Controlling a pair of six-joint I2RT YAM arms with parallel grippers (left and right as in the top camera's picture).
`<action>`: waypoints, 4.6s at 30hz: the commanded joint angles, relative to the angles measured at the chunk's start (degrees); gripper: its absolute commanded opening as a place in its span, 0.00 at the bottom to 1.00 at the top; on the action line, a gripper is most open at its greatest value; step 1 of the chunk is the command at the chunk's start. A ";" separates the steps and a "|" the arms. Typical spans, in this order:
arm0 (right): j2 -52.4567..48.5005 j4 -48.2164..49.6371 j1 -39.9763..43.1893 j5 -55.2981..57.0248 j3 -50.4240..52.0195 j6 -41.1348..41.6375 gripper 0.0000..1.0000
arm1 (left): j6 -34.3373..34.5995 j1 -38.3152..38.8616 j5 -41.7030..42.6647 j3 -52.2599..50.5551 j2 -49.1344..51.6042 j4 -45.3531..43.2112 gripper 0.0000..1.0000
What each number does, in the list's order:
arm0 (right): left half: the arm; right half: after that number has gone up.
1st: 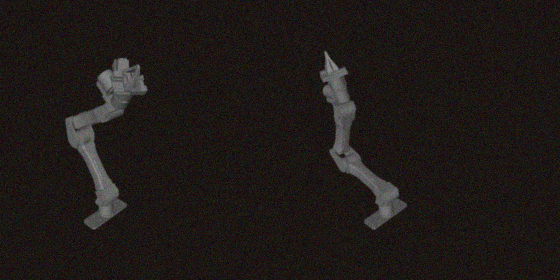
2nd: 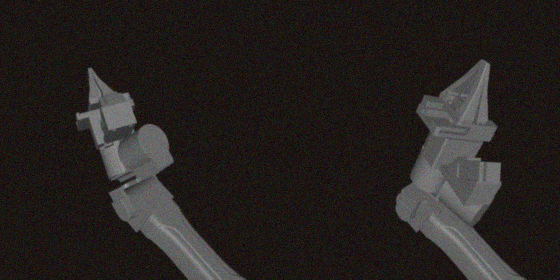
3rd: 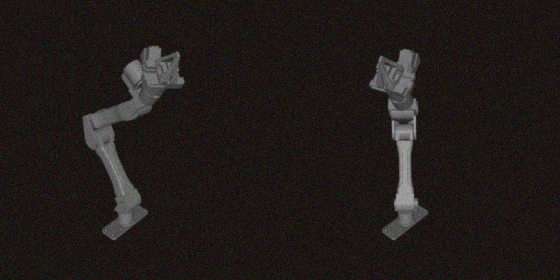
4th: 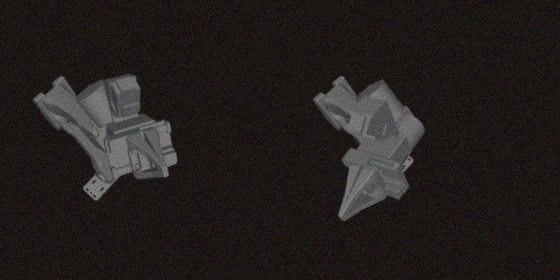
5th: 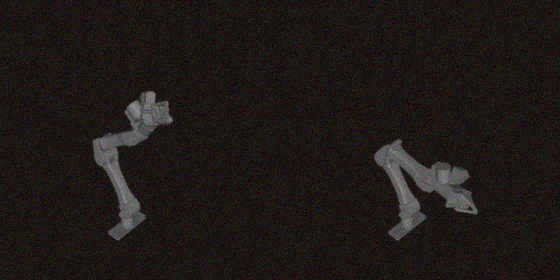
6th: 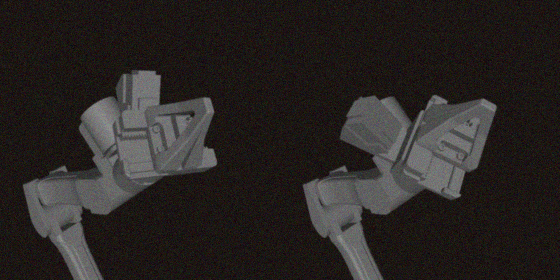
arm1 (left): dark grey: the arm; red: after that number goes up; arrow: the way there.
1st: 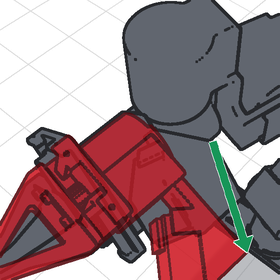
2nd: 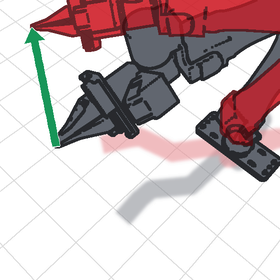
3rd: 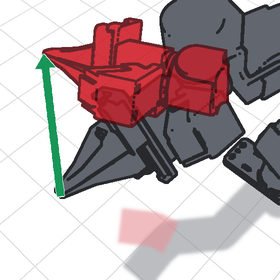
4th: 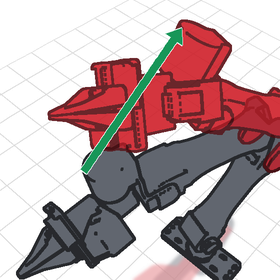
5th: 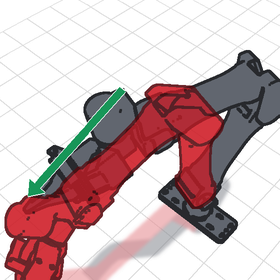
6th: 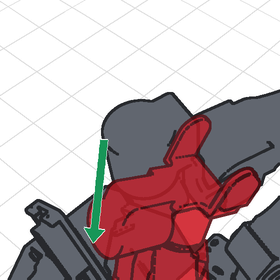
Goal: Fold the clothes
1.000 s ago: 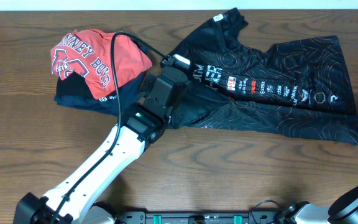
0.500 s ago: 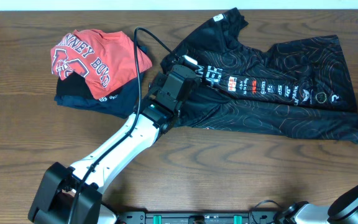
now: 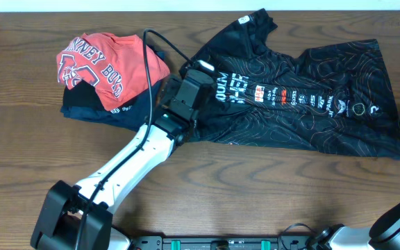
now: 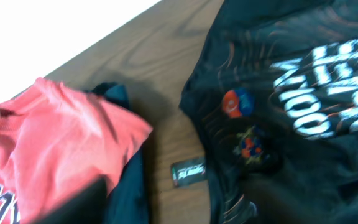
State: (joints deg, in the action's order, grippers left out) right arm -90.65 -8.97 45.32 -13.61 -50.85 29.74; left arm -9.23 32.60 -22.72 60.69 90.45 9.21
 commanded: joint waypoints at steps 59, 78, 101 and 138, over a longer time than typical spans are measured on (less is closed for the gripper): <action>-0.50 -30.84 3.48 10.82 -1.70 -4.90 0.65 | 17.51 -8.15 33.86 3.65 16.68 24.35 0.91; -7.41 -6.84 4.00 -2.84 4.55 -4.92 0.41 | 17.49 -8.55 33.81 3.65 17.88 26.38 0.23; 5.11 -26.58 12.09 15.96 -2.01 -3.63 0.01 | 17.53 -11.43 34.34 3.67 15.47 42.93 0.06; 6.38 -27.06 10.97 -0.02 -1.95 -8.76 0.57 | 13.77 -10.43 42.51 10.91 7.19 49.20 0.68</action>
State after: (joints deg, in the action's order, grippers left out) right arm -84.99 -35.57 56.55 -11.27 -51.72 22.52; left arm 6.44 21.61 17.19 69.95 100.42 59.42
